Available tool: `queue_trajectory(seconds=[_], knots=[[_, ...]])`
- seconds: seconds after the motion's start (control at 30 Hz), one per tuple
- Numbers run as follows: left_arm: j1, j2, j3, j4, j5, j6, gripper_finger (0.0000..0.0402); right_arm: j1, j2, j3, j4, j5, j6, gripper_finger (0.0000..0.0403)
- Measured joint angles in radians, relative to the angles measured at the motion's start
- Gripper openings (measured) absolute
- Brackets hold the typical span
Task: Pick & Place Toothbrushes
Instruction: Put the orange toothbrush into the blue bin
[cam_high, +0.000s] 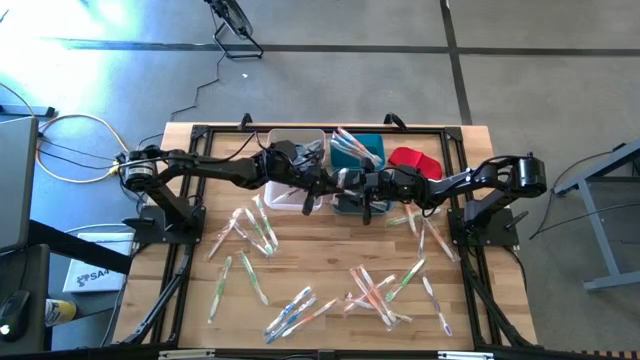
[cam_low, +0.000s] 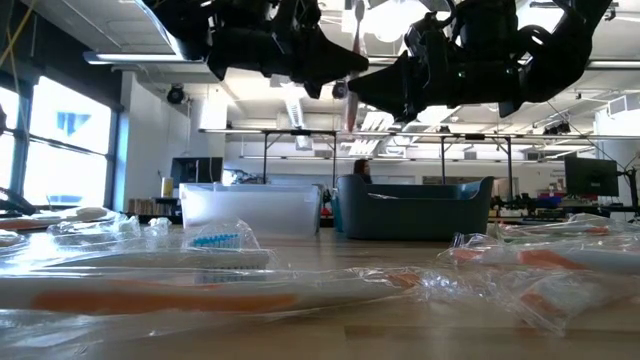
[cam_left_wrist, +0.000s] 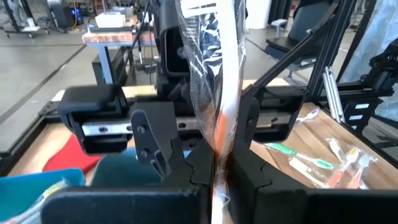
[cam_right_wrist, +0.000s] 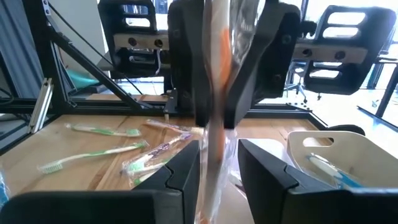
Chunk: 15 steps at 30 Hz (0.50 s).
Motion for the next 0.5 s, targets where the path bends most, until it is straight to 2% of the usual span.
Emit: queue_trajectory(seconds=[0.27, 0.5], knots=[[-0.012, 0.042, 0.001, 0.034, -0.002, -0.008, 0.0019, 0.0, 0.0, 0.0, 0.0, 0.0, 0.0, 0.0099], [-0.011, 0.041, 0.0, 0.041, -0.018, -0.003, 0.0019, 0.0, 0.0, -0.001, -0.006, 0.002, -0.002, 0.0073]])
